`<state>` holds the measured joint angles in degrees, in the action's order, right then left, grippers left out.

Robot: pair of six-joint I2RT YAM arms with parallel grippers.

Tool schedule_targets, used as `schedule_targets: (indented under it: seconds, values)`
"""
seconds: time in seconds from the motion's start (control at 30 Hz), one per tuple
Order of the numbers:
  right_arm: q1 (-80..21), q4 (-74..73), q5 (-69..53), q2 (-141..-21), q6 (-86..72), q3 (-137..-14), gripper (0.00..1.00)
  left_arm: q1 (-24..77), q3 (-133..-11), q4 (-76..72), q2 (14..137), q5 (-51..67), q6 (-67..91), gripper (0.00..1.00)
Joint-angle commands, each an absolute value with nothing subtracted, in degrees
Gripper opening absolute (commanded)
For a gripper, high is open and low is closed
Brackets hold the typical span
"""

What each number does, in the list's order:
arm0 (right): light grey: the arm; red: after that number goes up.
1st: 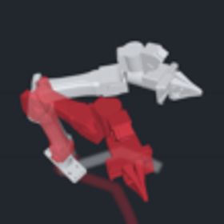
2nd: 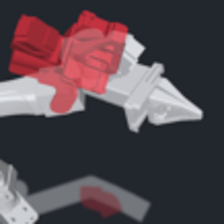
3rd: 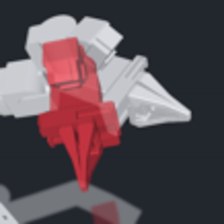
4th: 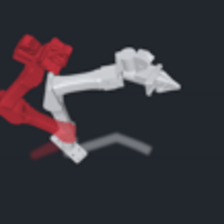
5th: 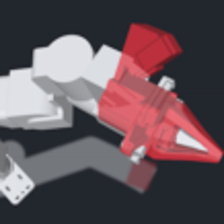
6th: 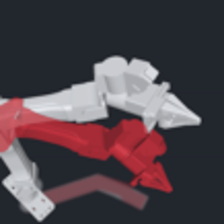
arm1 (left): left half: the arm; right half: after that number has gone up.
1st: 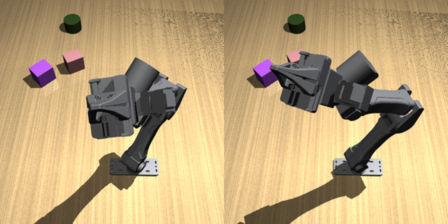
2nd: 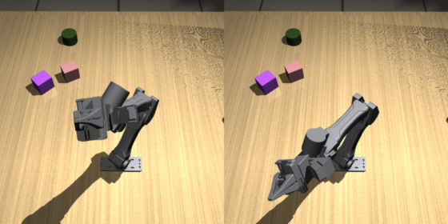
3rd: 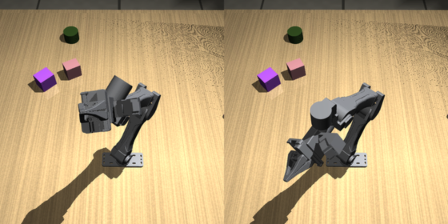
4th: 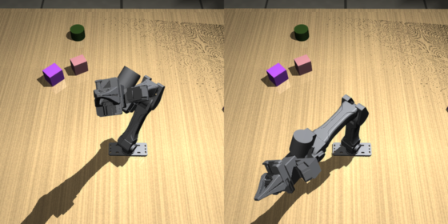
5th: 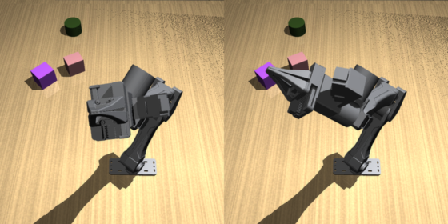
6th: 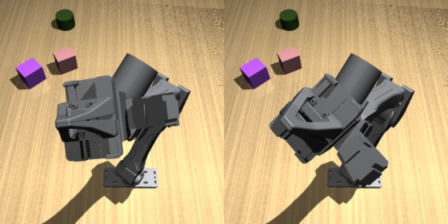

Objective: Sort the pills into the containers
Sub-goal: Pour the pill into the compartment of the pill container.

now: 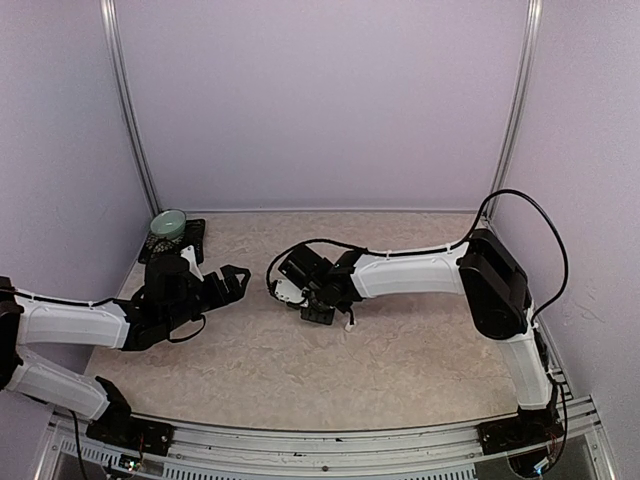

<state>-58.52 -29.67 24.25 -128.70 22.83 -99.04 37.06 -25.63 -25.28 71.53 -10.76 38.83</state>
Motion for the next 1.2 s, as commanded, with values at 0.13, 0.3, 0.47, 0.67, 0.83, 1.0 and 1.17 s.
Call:
schedule_targets:
  seconds: [0.13,0.3,0.47,0.67,0.83,1.0,1.17]
  values:
    - [-57.79,-26.54,24.13,-125.17,21.64,-97.92,0.00,36.69,-24.78,-26.64,71.55,-10.30,39.03,0.99]
    - [-57.43,-21.11,21.23,-122.06,21.06,-93.30,0.00,36.67,-24.80,-26.15,70.96,-10.37,38.90,0.99]
    - [-56.49,-14.65,17.99,-118.22,20.13,-87.36,0.00,36.72,-24.81,-25.78,70.39,-10.47,38.76,0.99]
    - [-55.28,-6.65,13.28,-113.33,18.50,-81.00,0.00,36.70,-25.13,-25.61,70.40,-10.24,38.61,0.99]
    - [-54.64,-0.02,10.28,-109.32,16.49,-75.44,0.00,36.65,-25.25,-25.35,70.02,-10.03,38.24,0.99]
    - [-54.20,4.89,8.39,-105.90,15.33,-71.44,0.00,36.72,-25.72,-24.79,69.61,-10.00,37.71,0.99]
    - [-53.68,10.13,5.89,-102.33,13.85,-67.08,0.00,36.77,-25.73,-25.41,70.06,-9.38,37.62,0.99]
